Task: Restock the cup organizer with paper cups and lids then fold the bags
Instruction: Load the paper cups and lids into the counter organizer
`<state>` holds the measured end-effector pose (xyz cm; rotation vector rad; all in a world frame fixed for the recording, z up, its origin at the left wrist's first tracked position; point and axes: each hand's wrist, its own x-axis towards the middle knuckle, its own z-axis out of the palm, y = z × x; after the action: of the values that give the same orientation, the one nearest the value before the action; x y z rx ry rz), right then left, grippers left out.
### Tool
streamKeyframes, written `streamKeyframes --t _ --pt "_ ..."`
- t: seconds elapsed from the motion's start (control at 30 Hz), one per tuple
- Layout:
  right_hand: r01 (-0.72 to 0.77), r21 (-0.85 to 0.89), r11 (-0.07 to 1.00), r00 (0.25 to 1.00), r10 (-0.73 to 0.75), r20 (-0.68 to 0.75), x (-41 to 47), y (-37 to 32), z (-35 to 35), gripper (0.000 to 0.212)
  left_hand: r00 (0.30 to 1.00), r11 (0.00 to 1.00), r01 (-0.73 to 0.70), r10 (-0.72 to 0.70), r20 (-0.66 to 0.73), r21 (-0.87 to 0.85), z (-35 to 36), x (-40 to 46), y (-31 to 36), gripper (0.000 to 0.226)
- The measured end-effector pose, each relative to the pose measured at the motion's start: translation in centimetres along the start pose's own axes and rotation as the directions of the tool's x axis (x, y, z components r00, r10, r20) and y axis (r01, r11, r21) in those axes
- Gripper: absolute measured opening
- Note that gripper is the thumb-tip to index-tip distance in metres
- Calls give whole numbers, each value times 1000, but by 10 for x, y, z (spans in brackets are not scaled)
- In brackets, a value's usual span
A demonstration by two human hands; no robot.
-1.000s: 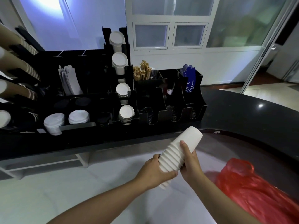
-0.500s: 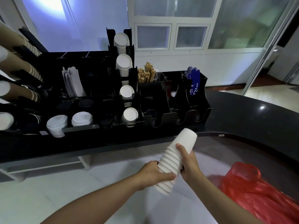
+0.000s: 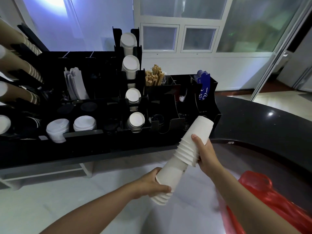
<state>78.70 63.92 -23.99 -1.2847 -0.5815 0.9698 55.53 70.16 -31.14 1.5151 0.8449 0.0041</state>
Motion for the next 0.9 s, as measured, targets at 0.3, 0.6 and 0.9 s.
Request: streamKeyframes --t 0.3,0.6,0.9 --pt "-3 -66 998 999 5 36 -3 3 -4 60 996 960 3 22 -85 279 -4 12 -35 91" --pt "-18 -115 993 993 32 114 6 -7 -3 51 989 953 -41 81 -120 300 -3 20 -62 81" --pt "-10 -34 999 987 15 158 11 -14 25 56 986 925 -115 150 -71 363 -32 6 -45 110"
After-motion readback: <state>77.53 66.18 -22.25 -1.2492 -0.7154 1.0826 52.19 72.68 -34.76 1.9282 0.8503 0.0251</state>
